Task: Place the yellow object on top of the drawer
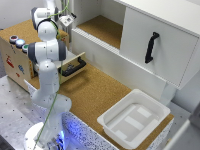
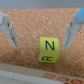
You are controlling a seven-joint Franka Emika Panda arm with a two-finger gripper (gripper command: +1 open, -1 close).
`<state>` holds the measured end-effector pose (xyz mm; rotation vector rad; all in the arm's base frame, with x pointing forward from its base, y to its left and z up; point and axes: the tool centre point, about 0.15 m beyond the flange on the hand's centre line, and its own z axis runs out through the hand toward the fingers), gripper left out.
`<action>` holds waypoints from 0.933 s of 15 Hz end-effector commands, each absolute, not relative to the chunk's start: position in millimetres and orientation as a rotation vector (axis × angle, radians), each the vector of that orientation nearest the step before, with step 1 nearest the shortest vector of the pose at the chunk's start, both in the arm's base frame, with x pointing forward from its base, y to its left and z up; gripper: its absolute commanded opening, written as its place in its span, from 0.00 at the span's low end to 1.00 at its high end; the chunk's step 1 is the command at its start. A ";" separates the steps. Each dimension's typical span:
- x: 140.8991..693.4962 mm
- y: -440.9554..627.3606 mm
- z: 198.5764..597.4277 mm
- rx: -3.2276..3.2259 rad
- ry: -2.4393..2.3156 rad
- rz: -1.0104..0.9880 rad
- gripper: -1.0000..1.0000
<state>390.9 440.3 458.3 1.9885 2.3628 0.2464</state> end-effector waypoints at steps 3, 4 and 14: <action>313.6 419.3 483.0 2.020 2.285 0.235 1.00; 306.3 417.9 478.6 2.029 2.279 0.224 1.00; 265.2 428.3 491.5 2.052 2.265 0.253 1.00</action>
